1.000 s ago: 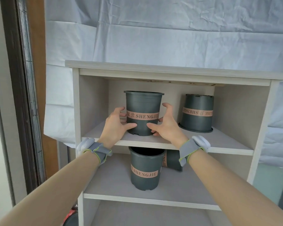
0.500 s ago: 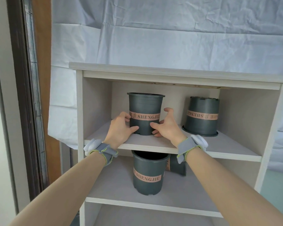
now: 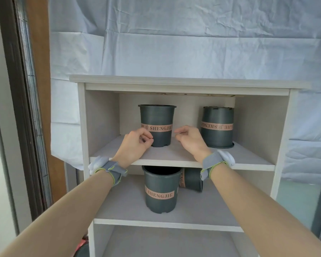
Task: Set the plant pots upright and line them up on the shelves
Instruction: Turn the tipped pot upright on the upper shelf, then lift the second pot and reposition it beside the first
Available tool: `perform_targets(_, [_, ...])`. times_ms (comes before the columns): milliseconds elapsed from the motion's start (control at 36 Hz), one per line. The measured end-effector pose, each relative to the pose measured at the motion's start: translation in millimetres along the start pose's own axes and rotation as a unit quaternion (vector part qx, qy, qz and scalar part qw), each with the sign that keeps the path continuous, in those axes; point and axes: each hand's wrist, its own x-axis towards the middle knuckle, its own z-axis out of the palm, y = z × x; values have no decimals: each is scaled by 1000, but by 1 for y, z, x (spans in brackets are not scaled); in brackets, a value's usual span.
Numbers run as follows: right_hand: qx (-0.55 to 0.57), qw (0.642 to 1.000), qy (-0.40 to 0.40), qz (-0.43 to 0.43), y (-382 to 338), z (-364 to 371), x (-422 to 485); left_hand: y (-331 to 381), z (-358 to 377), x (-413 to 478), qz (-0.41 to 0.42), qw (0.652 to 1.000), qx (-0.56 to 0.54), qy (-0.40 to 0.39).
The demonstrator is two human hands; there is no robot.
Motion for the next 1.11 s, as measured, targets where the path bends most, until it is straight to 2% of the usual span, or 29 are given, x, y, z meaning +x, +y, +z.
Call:
perform_targets(222, [-35,995,65,-61,11,-48,-11,40,21,11,4,998,-57,1])
perform_targets(444, [-14,989,144,-22,36,-107,-4,75,80,38,13,994,-95,-52])
perform_targets(722, [6,991,123,47,68,-143,34,94,143,78,-6,985,-62,-159])
perform_targets(1000, [49,989,110,80,83,-144,74,92,182,107,-21,974,-134,-182])
perform_targets(1111, [73,990,88,81,84,-142,82,96,182,113,-46,956,-207,-201])
